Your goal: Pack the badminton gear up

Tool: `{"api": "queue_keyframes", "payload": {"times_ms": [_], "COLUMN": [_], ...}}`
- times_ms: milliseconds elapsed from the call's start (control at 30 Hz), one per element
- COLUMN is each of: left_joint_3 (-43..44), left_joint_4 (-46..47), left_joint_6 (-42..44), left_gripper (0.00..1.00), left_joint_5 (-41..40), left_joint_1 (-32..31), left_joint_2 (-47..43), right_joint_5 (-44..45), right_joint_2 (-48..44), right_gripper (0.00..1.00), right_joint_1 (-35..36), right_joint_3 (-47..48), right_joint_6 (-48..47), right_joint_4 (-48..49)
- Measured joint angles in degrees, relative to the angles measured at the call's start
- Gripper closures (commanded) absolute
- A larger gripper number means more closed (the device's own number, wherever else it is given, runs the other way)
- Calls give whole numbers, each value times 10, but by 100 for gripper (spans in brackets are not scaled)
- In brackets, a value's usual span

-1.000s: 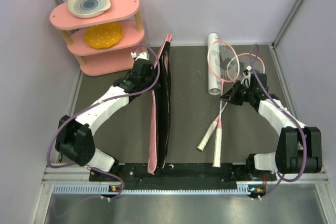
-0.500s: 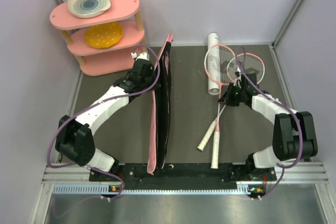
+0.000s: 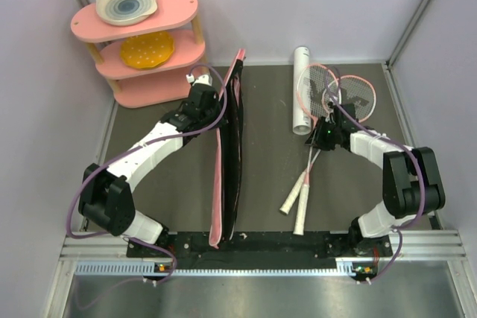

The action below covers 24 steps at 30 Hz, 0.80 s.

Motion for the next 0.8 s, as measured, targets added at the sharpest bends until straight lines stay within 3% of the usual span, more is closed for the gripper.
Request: {"api": "queue_keyframes", "payload": {"times_ms": [100, 167, 333, 500, 633, 800], "left_joint_3": [0, 0, 0, -1, -8, -12], "left_joint_4": [0, 1, 1, 6, 17, 27], "left_joint_6": [-1, -1, -1, 0, 0, -3], "left_gripper": [100, 100, 100, 100, 100, 100], "left_joint_5": [2, 3, 5, 9, 17, 26], "left_joint_1": [0, 0, 0, 0, 1, 7], "left_joint_2": [0, 0, 0, 0, 0, 0], "right_joint_5": [7, 16, 30, 16, -55, -221], "right_joint_2": [7, 9, -1, -102, -212, -287], "right_gripper": [95, 100, 100, 100, 100, 100], "right_joint_1": [5, 6, 7, 7, 7, 20], "right_joint_3": [3, 4, 7, 7, 8, -2], "right_joint_6": [1, 3, 13, 23, 45, 131], "right_joint_4": [0, 1, -10, -46, -55, -8]}}
